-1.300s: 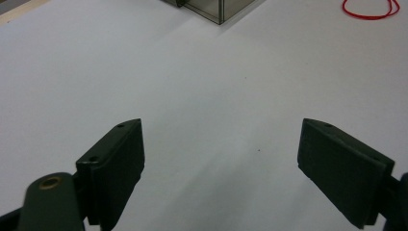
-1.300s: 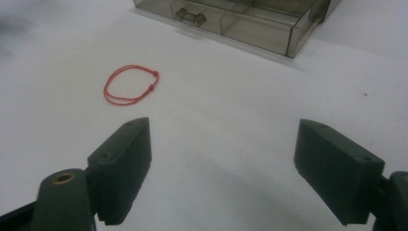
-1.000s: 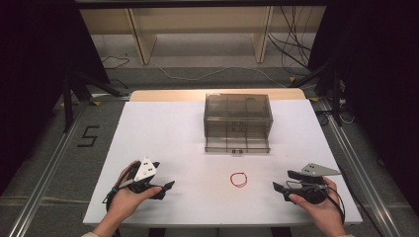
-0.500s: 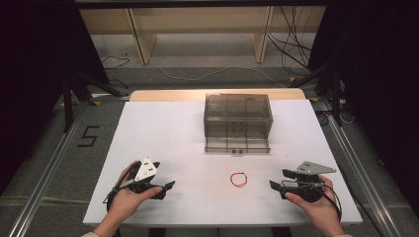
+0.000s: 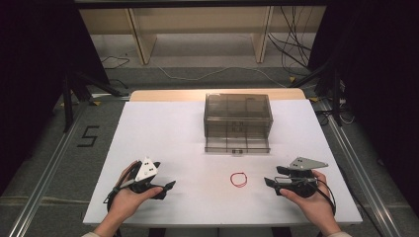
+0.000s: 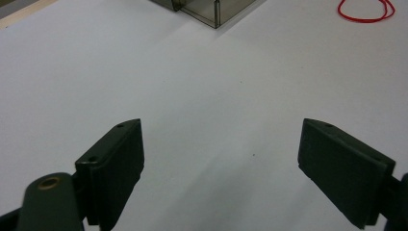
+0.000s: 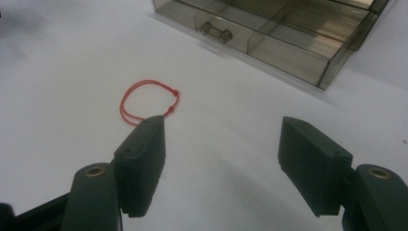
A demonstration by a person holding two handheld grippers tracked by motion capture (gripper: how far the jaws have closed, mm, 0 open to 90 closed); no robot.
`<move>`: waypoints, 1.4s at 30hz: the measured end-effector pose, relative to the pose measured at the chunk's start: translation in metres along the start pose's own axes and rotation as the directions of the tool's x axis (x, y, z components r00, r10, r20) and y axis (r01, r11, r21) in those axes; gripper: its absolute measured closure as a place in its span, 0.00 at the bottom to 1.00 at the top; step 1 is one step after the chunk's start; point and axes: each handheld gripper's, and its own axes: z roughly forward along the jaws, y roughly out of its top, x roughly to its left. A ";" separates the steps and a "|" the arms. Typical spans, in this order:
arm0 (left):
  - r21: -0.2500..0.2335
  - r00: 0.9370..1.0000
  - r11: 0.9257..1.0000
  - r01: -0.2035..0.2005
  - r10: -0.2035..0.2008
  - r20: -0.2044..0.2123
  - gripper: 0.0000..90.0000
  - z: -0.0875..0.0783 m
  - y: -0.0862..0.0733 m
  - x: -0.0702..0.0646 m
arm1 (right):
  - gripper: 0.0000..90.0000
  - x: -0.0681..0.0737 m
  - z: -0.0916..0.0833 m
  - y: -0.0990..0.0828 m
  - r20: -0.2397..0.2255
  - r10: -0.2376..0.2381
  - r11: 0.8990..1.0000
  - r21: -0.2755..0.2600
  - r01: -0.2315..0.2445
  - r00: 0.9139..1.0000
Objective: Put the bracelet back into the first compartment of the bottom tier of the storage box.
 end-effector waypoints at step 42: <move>0.004 1.000 1.000 0.002 -0.002 0.008 0.18 0.003 0.000 -0.001 | 0.49 0.007 0.057 0.041 -0.072 -0.073 0.993 0.087 0.079 0.995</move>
